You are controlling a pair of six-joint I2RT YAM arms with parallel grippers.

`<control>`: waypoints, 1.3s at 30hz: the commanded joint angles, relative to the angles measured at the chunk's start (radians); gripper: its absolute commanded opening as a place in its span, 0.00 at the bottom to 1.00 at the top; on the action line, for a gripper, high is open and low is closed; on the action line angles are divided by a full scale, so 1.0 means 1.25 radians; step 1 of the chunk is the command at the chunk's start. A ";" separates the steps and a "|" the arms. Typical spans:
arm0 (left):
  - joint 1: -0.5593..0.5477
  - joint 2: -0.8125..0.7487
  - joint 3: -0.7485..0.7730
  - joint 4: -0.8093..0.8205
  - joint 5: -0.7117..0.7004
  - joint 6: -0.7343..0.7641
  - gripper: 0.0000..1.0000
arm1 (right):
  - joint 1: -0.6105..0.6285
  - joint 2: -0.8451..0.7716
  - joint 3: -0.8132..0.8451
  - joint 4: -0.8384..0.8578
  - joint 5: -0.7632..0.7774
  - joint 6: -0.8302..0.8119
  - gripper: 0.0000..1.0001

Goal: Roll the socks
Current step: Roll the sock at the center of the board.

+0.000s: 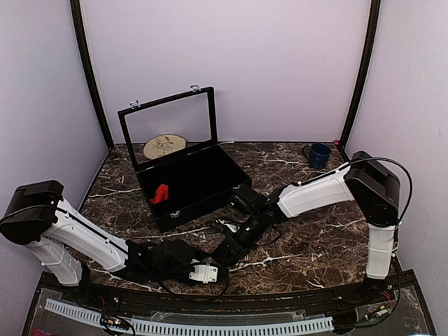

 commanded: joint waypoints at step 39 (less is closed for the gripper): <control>0.031 0.010 0.072 -0.079 0.076 0.013 0.33 | -0.015 -0.004 -0.050 0.089 -0.148 0.066 0.00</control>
